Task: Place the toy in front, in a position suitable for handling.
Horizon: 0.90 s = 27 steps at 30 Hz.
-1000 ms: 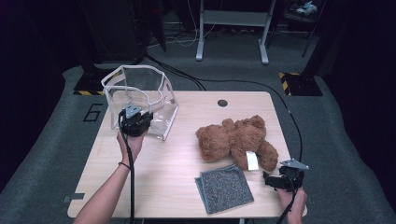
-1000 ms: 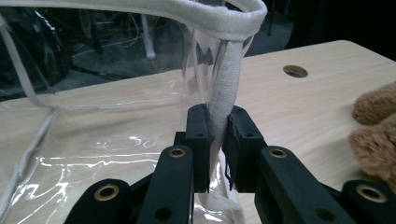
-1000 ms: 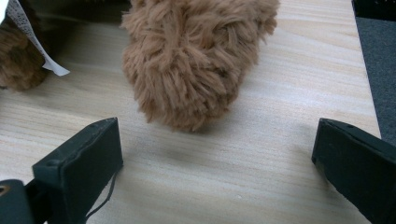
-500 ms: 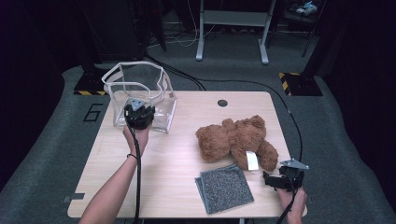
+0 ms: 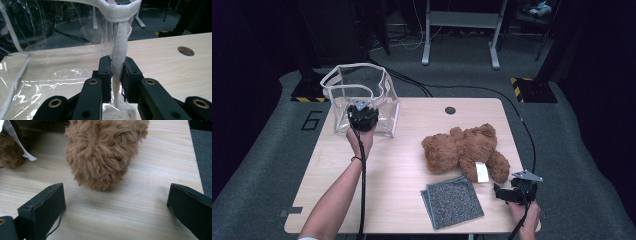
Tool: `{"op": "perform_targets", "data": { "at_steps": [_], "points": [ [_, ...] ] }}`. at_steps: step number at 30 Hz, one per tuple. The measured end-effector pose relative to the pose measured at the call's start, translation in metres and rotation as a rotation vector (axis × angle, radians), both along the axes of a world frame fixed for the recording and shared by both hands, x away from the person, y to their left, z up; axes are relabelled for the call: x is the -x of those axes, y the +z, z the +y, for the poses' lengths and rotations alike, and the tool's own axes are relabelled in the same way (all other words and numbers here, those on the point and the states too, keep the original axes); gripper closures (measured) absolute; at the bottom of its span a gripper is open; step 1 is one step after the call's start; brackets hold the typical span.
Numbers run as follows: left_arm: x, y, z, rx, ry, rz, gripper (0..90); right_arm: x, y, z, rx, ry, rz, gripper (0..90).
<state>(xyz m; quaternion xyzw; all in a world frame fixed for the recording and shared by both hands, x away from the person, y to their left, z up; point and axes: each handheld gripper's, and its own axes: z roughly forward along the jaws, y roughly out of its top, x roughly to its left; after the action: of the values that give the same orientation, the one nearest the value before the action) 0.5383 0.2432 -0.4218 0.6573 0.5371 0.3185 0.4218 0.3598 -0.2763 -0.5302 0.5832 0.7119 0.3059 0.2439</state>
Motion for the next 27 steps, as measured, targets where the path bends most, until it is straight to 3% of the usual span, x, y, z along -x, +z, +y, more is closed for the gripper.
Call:
{"op": "perform_targets", "data": {
  "at_steps": [10, 12, 16, 22, 27],
  "points": [
    [-0.009, 0.0, 0.001, -0.007, -0.003, 0.026, 77.2, 0.0, 0.0, 0.0, 0.001, 0.001, 0.0, 1.3],
    [-0.008, 0.0, 0.003, 0.007, -0.005, 0.039, 65.5, 0.0, 0.0, 0.0, 0.001, 0.001, 0.0, 1.3],
    [-0.001, 0.001, 0.012, 0.037, -0.006, 0.022, 46.3, 0.0, 0.0, 0.0, 0.001, 0.001, 0.001, 1.4],
    [0.024, 0.004, 0.046, 0.059, 0.009, -0.03, 35.0, 0.0, 0.0, 0.0, 0.001, 0.001, 0.0, 1.3],
    [0.026, 0.006, 0.073, 0.04, 0.052, -0.03, 34.0, 0.0, 0.0, 0.0, 0.0, -0.001, 0.0, 1.4]
  ]
}}
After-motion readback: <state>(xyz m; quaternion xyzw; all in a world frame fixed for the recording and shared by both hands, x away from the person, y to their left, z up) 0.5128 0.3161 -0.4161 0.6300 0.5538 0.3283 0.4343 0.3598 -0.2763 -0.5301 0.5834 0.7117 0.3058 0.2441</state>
